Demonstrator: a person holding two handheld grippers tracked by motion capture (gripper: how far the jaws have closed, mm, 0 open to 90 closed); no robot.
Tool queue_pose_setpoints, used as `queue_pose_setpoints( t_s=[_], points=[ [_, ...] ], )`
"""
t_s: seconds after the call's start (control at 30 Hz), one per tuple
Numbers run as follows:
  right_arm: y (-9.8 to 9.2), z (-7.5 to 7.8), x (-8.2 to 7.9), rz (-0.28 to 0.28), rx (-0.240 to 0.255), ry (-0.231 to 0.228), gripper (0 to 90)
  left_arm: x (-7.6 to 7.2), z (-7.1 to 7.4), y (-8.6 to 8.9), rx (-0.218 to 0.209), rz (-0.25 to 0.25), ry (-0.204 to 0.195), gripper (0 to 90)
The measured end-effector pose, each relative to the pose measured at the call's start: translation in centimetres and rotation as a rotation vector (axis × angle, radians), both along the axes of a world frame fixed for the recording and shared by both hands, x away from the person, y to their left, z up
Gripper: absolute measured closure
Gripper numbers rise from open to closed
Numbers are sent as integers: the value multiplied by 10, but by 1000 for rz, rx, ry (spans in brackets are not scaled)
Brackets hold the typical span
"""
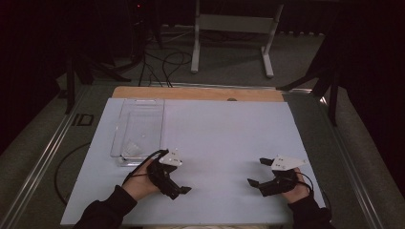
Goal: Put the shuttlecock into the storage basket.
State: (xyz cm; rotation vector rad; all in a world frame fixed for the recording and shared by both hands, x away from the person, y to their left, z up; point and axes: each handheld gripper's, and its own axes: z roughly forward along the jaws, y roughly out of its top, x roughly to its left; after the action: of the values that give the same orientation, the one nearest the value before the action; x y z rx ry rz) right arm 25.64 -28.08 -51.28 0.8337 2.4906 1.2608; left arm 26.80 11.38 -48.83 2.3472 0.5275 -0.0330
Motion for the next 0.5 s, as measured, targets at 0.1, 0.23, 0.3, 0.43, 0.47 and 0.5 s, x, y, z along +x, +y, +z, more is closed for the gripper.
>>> queue_pose_setpoints(
  t_s=[0.1, 0.23, 0.3, 0.43, 0.47, 0.5],
  points=[
    [-1, 0, 0, -3, -1, -4, 93, -3, -3, 10, 5, 19, -7, 0],
    [0, -1, 0, 0, -3, -3, 94, -8, -7, 23, 2, 40, -9, 0],
    [0, -1, 0, -1, -4, -6, 93, -9, -10, 29, -1, 56, -4, 0],
    [1, -1, -1, -1, -5, -6, 94, -11, -14, 41, -22, 81, -1, 0],
    [1, -1, -1, -1, -2, -5, 93, -12, -15, 44, -25, 85, -2, 0],
    [1, -1, -1, -1, -3, -6, 93, -12, -15, 47, -33, 91, 0, 0]
  ],
)
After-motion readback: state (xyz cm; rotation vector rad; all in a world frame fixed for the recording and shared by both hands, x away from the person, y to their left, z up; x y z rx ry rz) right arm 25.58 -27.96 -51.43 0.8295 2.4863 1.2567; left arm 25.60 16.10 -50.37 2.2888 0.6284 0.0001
